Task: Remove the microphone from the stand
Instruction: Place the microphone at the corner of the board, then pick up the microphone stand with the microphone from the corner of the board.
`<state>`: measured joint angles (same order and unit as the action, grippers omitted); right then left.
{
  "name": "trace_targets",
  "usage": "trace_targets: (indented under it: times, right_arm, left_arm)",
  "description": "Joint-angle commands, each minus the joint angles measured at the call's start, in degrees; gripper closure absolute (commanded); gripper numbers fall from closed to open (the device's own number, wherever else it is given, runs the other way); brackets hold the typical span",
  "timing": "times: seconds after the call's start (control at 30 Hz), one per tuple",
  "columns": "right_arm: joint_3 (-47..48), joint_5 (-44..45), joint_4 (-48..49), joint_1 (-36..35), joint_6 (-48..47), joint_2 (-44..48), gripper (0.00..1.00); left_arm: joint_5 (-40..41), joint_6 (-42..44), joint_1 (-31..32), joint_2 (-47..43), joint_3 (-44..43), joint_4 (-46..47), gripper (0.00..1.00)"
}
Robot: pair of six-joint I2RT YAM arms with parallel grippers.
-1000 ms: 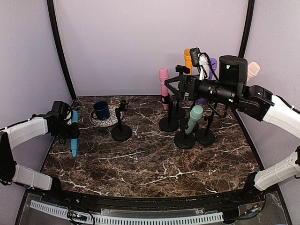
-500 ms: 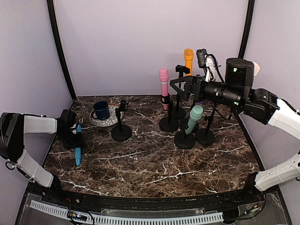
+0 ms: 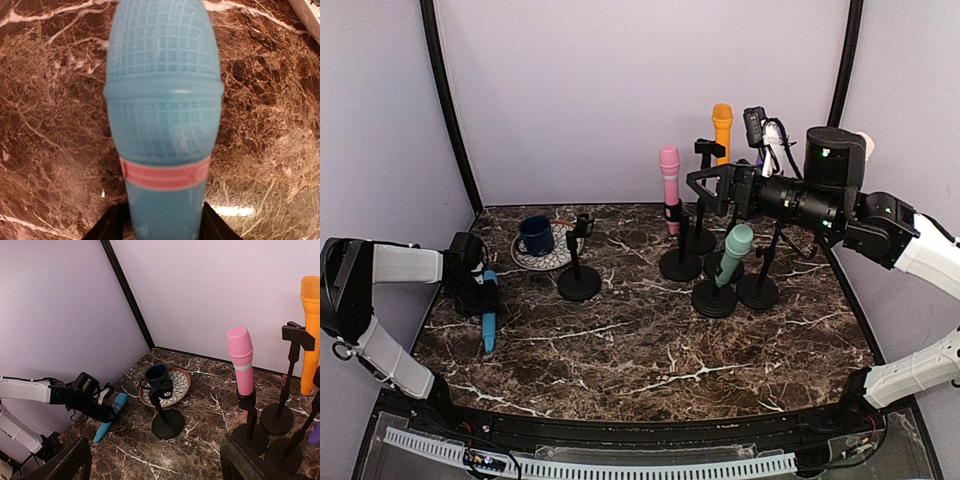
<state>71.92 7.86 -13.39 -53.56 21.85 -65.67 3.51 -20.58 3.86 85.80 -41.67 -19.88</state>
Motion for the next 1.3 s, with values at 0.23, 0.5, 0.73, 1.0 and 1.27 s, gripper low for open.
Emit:
trace_targets:
  times: [0.23, 0.5, 0.73, 1.0, 1.27]
  right_arm:
    - [0.37, 2.4, -0.18, 0.3, 0.5, 1.75, 0.1]
    - [2.82, 3.59, -8.15, 0.02, 0.47, 1.59, 0.09]
    - [4.57, 9.61, -15.35, -2.79, -0.17, 1.54, 0.05]
    - [6.1, 19.41, -25.94, -5.67, 1.62, 0.93, 0.05]
    - [4.42, 24.77, -29.85, -7.12, 4.14, -1.47, 0.09]
  left_arm:
    - [-0.2, 0.42, -0.26, -0.55, -1.61, -1.34, 0.43]
    - [1.14, 2.94, -0.25, -7.75, -8.62, -5.98, 0.33]
    - [-5.7, 5.96, -0.25, -17.42, -13.94, -7.96, 0.3]
    - [-25.21, 13.05, -0.25, -17.44, -27.12, -10.8, 0.24]
    - [-28.62, 22.3, -0.25, -18.78, -21.41, -3.27, 0.24]
